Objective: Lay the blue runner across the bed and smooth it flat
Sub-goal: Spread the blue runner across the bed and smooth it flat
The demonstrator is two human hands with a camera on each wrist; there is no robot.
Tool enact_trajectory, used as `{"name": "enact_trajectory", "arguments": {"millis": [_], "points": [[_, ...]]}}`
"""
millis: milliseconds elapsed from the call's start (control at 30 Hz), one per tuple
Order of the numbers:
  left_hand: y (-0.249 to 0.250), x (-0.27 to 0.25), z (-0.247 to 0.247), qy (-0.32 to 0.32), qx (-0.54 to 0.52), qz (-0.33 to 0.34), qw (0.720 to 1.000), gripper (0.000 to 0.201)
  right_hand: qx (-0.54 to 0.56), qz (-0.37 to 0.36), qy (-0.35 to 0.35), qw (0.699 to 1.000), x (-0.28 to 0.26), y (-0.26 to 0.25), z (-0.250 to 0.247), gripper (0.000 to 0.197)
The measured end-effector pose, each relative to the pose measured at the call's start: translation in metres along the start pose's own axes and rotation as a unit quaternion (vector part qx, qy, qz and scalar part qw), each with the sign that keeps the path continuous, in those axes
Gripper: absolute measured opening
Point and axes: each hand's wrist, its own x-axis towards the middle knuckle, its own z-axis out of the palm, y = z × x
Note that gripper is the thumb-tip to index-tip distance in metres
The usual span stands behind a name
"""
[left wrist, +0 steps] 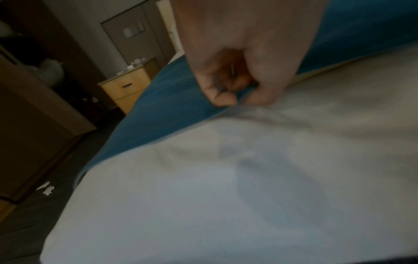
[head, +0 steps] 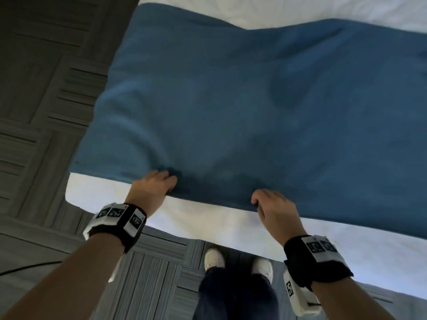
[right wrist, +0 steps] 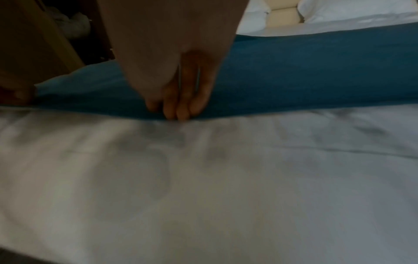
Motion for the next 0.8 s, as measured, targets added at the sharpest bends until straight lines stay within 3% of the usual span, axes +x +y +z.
{"name": "enact_trajectory", "arguments": {"millis": [67, 167, 233, 333, 467, 800], "points": [[-0.003, -0.010, 0.003, -0.029, 0.023, -0.006, 0.999, 0.020, -0.017, 0.012, -0.082, 0.996, 0.001, -0.006, 0.005, 0.017], [-0.009, -0.005, 0.007, -0.151, 0.056, -0.092, 0.983, 0.035, 0.041, 0.027, -0.064, 0.997, 0.002, -0.015, 0.008, 0.015], [-0.015, 0.001, 0.004, -0.200, 0.054, -0.119, 0.971, 0.034, 0.078, 0.046, -0.039, 0.995, 0.005, -0.020, 0.008, 0.018], [-0.022, 0.012, -0.008, -0.186, -0.030, -0.160, 0.969, 0.032, 0.150, 0.094, -0.016, 0.984, 0.018, -0.023, 0.000, 0.020], [-0.028, 0.049, -0.042, -0.101, -0.183, -0.217, 0.953, 0.027, 0.274, 0.109, -0.021, 0.955, 0.060, -0.016, -0.031, 0.022], [-0.035, 0.201, -0.114, -0.073, -0.255, -0.106, 0.958, 0.014, 0.299, 0.077, 0.030, 0.951, 0.206, 0.054, -0.127, 0.027]]}}
